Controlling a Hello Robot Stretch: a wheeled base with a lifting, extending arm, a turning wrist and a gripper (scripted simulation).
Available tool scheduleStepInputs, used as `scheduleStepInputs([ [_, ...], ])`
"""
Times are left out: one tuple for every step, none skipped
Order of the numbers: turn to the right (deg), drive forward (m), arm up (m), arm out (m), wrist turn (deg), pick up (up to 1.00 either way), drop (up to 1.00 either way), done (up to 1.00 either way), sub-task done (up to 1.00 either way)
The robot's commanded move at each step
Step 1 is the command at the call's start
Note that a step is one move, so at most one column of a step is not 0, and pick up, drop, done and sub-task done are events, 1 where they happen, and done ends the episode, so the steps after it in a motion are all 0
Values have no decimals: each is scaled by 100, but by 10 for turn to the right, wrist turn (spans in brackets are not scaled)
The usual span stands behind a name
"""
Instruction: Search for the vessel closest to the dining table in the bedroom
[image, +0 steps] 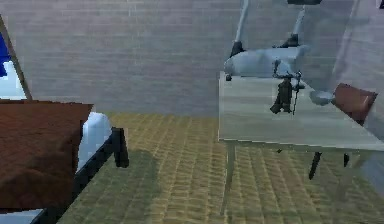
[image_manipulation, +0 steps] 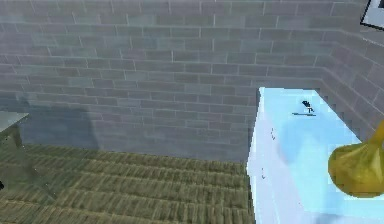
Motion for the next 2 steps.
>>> scheduleStepInputs([
  [450, 0, 0, 0, 0, 0, 0, 0, 0],
  [450, 0, 0, 0, 0, 0, 0, 0, 0],
])
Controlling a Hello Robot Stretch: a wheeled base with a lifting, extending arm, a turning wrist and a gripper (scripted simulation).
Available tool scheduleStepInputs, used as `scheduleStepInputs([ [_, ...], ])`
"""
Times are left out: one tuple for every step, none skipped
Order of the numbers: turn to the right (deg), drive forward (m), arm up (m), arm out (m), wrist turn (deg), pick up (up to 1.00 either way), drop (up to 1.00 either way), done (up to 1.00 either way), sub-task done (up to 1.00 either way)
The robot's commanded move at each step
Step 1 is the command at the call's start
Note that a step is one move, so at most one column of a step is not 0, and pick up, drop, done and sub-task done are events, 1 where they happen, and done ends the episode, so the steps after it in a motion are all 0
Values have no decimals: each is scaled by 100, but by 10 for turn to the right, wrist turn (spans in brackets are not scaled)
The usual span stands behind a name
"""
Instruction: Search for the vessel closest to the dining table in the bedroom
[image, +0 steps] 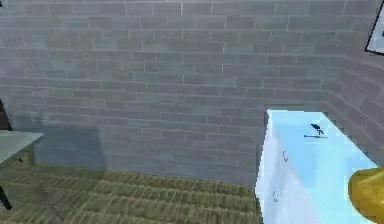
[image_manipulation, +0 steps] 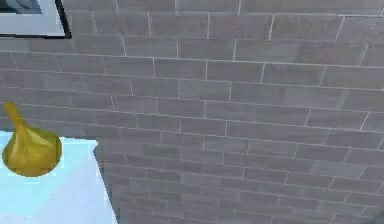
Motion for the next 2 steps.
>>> scheduleStepInputs([
  [450, 0, 0, 0, 0, 0, 0, 0, 0],
  [0, 0, 0, 0, 0, 0, 0, 100, 0],
])
